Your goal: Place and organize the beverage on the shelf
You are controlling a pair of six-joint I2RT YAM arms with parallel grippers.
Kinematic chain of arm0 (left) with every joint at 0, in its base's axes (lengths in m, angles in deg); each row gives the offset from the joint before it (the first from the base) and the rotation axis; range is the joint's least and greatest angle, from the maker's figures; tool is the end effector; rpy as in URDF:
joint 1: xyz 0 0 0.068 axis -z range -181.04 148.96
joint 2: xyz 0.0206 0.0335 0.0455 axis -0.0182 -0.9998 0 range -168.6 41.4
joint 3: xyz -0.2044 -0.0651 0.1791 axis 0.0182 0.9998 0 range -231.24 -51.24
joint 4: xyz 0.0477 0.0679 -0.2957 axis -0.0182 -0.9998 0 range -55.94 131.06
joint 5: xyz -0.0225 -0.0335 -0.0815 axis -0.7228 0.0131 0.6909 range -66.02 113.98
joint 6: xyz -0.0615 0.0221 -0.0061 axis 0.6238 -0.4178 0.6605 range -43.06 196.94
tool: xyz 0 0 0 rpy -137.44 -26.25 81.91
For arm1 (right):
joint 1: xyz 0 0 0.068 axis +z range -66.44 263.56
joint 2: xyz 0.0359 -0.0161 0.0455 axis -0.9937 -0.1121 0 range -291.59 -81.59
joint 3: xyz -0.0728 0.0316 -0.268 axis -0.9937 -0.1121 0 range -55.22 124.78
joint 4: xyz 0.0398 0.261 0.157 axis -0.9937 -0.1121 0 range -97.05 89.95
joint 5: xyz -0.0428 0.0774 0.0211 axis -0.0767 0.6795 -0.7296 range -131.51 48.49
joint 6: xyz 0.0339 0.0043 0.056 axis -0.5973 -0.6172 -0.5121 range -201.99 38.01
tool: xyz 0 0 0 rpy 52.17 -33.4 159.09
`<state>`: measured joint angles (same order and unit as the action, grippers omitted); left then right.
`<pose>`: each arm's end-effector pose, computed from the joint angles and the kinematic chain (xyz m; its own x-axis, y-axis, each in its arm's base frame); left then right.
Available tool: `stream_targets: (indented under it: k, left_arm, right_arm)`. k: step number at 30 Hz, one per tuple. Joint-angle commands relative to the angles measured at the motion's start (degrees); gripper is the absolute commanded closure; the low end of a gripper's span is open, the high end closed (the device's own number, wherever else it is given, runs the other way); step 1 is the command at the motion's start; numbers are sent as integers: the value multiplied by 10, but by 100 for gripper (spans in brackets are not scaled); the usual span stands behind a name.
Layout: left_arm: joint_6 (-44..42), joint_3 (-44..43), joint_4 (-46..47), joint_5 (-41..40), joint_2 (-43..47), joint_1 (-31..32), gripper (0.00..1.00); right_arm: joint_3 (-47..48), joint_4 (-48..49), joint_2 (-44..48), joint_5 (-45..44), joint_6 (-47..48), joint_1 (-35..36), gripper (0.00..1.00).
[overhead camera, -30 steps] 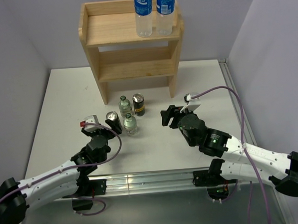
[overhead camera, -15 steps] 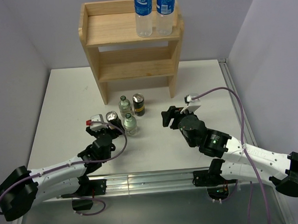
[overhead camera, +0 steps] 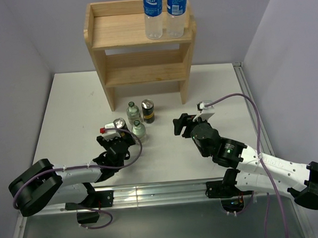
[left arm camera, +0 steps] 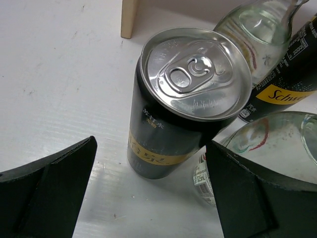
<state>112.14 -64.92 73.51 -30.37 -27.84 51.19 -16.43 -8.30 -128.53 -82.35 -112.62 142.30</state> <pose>0.1771 -0.1602 0.1179 -0.1981 -0.2928 -0.9354 -0.1362 0.9533 -0.2695 0.1546 0.1896 0.2972 -0.2898 0.2655 -0.9195 -0.2014 0.9223 0.3298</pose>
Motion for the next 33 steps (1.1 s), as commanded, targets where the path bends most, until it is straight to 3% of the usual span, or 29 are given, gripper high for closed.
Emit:
stream_targets:
  k: [1, 10, 33]
  left_arm:
    - [7, -21, 42, -20, -15, 1, 2]
    - [-14, -22, 101, -7, -56, -20, 10]
    - [-58, -59, 171, -10, -183, -44, 14]
  right_arm:
    - [-6, 14, 6, -15, -7, 1, 25]
    - [-13, 20, 4, -13, -9, 1, 25]
    - [-25, 26, 6, -11, -13, -5, 25]
